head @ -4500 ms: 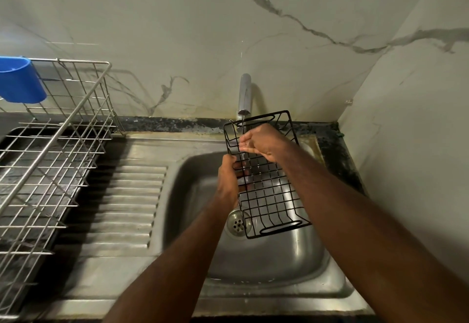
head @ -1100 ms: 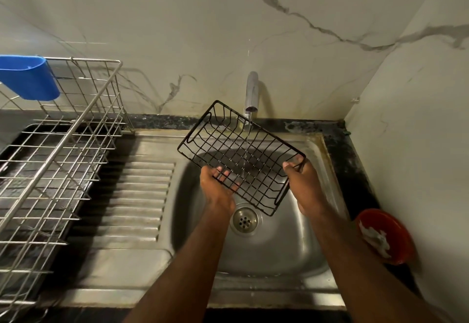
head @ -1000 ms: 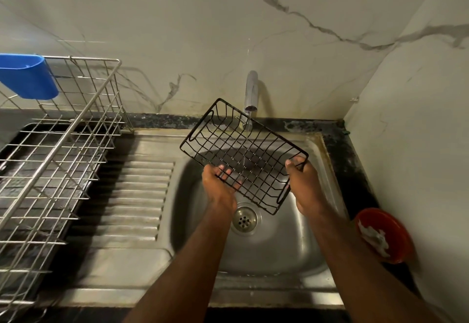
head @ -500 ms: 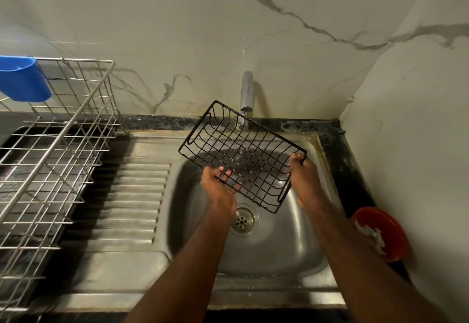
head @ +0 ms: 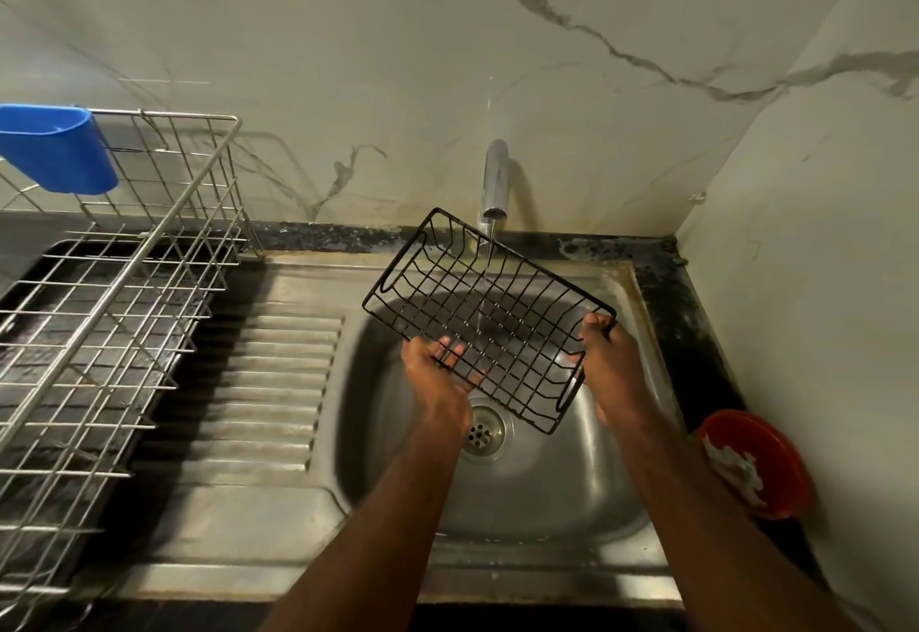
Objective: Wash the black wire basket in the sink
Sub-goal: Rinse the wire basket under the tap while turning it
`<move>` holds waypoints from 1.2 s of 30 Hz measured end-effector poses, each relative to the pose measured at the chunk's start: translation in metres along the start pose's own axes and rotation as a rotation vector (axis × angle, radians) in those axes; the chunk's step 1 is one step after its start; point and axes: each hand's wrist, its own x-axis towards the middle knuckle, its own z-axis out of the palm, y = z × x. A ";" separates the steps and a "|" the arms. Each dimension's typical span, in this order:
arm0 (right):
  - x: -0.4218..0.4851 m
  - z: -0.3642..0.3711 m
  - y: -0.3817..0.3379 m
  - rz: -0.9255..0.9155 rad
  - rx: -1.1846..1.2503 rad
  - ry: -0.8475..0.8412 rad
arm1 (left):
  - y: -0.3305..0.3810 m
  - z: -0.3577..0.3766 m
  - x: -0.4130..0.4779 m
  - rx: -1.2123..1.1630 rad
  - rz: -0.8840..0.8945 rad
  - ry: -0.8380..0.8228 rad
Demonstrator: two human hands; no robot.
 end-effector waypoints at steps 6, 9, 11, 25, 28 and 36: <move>-0.003 -0.006 0.002 0.002 0.023 -0.002 | -0.002 0.002 -0.003 0.024 -0.025 -0.009; -0.002 -0.009 0.005 0.005 0.034 0.000 | -0.002 0.002 -0.004 0.016 -0.036 -0.015; -0.003 -0.011 0.006 0.008 0.034 -0.005 | -0.001 0.003 -0.005 0.030 -0.040 -0.017; 0.007 -0.012 -0.001 -0.008 -0.058 0.031 | 0.007 0.004 -0.007 0.064 -0.093 -0.101; 0.013 -0.007 -0.005 -0.023 -0.091 0.019 | 0.013 0.003 -0.007 0.092 -0.093 -0.123; 0.031 0.008 -0.015 -0.057 -0.100 -0.015 | 0.025 -0.005 0.006 0.235 -0.115 -0.065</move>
